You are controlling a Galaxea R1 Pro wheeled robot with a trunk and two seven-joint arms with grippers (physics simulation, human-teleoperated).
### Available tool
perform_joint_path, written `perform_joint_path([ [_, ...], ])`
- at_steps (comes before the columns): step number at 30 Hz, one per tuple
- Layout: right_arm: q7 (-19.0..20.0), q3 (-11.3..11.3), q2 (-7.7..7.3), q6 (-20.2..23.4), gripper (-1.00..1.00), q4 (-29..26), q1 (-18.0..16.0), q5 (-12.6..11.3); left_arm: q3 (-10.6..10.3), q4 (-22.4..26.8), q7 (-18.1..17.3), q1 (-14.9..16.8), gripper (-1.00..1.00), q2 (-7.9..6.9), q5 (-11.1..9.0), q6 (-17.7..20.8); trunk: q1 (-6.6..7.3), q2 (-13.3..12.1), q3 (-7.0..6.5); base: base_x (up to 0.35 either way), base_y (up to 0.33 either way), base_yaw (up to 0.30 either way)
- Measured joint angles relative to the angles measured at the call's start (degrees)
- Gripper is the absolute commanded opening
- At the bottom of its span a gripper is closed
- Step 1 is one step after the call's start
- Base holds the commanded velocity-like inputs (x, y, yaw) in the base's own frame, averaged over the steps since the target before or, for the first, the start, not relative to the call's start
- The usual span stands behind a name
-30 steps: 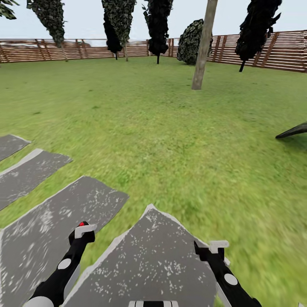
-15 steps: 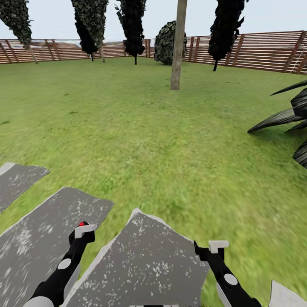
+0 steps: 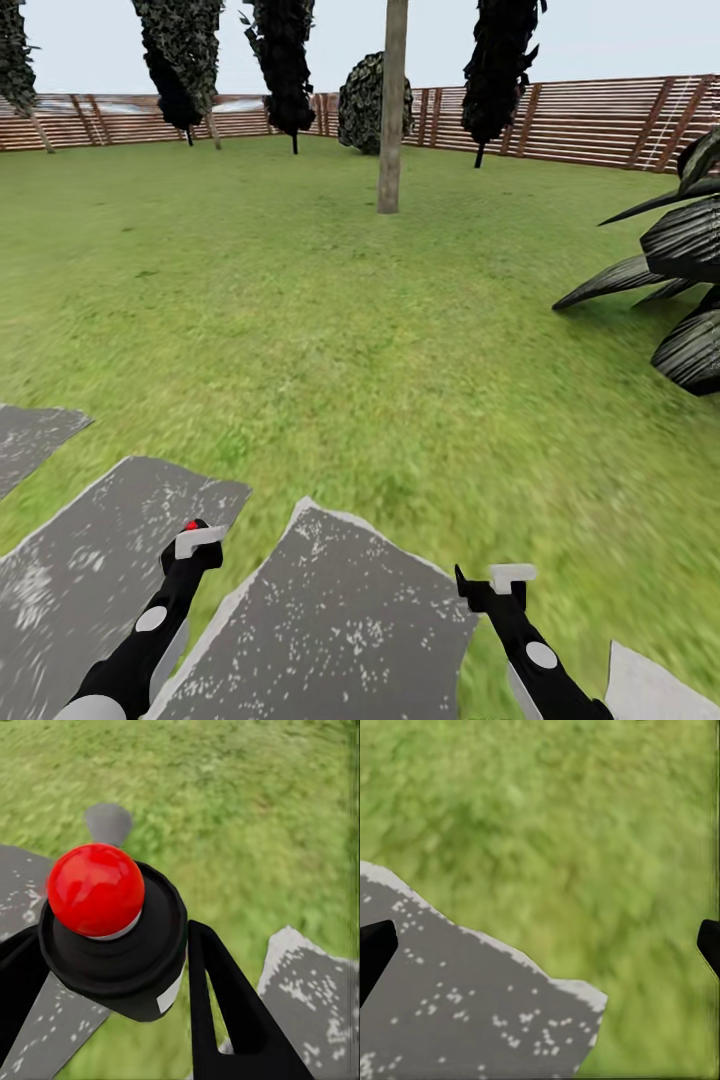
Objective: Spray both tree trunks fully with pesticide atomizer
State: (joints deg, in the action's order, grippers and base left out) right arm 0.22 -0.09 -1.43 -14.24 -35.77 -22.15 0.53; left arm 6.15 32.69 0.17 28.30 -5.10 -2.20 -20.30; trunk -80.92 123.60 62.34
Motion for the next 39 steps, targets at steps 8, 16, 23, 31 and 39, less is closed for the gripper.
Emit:
perform_joint_path([
  [8,-0.03,0.00,-0.04,0.00,1.00,0.08,0.00,0.00,0.00,0.00,0.00,0.00,-1.00,0.00,0.00,0.00,1.76,-3.21,-1.67,0.000,0.000,-0.234],
  [16,-0.02,0.00,-0.01,0.00,1.00,0.09,0.00,0.07,0.00,-0.02,0.00,0.00,-1.00,0.00,0.00,0.00,3.51,-6.42,-3.13,0.000,0.000,-0.238],
  [23,-0.03,0.00,0.02,0.00,1.00,0.94,0.00,0.01,0.00,-0.06,0.00,0.00,-1.00,0.00,0.00,0.00,5.05,-9.23,-4.38,0.000,0.000,-0.238],
  [31,-0.04,0.00,0.03,0.00,1.00,1.48,0.00,0.00,0.00,-0.08,0.00,0.00,-1.00,0.00,0.00,0.00,6.81,-12.43,-5.82,0.000,0.000,-0.156],
  [39,-0.02,0.00,0.03,-0.01,1.00,1.49,0.00,0.00,0.00,-0.09,0.00,0.00,-1.00,0.00,0.00,0.00,8.56,-15.64,-7.25,0.000,0.000,-0.013],
])
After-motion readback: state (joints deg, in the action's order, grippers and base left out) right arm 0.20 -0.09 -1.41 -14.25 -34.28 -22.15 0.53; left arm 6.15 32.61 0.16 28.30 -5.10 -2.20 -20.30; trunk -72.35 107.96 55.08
